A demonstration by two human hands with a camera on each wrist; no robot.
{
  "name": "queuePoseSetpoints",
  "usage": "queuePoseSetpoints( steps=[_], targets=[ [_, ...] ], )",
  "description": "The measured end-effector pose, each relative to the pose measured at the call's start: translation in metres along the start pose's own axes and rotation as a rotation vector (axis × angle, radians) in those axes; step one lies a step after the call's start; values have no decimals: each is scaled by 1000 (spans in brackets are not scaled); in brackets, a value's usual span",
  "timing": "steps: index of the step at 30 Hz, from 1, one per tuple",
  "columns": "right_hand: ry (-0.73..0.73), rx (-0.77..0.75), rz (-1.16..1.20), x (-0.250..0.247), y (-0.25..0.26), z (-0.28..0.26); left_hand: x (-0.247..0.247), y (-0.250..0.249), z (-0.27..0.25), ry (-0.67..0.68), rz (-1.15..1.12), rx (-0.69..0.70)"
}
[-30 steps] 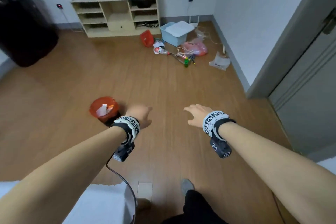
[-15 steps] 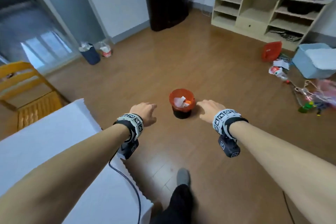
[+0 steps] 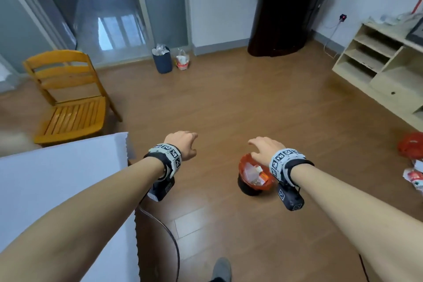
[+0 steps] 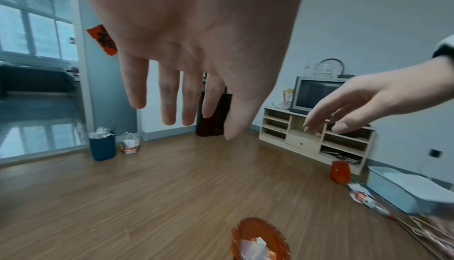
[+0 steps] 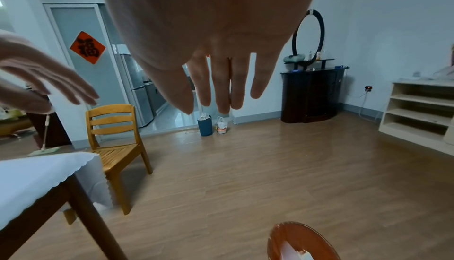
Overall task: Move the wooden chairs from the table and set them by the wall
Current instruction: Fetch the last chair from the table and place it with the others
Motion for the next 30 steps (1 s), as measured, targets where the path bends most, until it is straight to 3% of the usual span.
queuePoseSetpoints(
  steps=[8, 17, 24, 30],
  targets=[
    [71, -165, -16, -23, 39, 162, -6, 92, 79, 50, -15, -174],
    [93, -432, -108, -70, 103, 380, -32, 200, 210, 53, -36, -372],
    [95, -604, -167, -143, 169, 543, -83, 298, 293, 17, -97, -561],
    [125, -707, -195, -169, 242, 658, -91, 401, 352, 36, -124, -677]
  ],
)
Point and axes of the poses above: each hand's wrist, its own z-axis towards the middle knuckle, its own x-axis out of the palm, y = z × x, the point moved 9 cm from there along z, towards the middle knuckle, and after that the axes turned 3 degrees about -y, right-handed, at the moved point
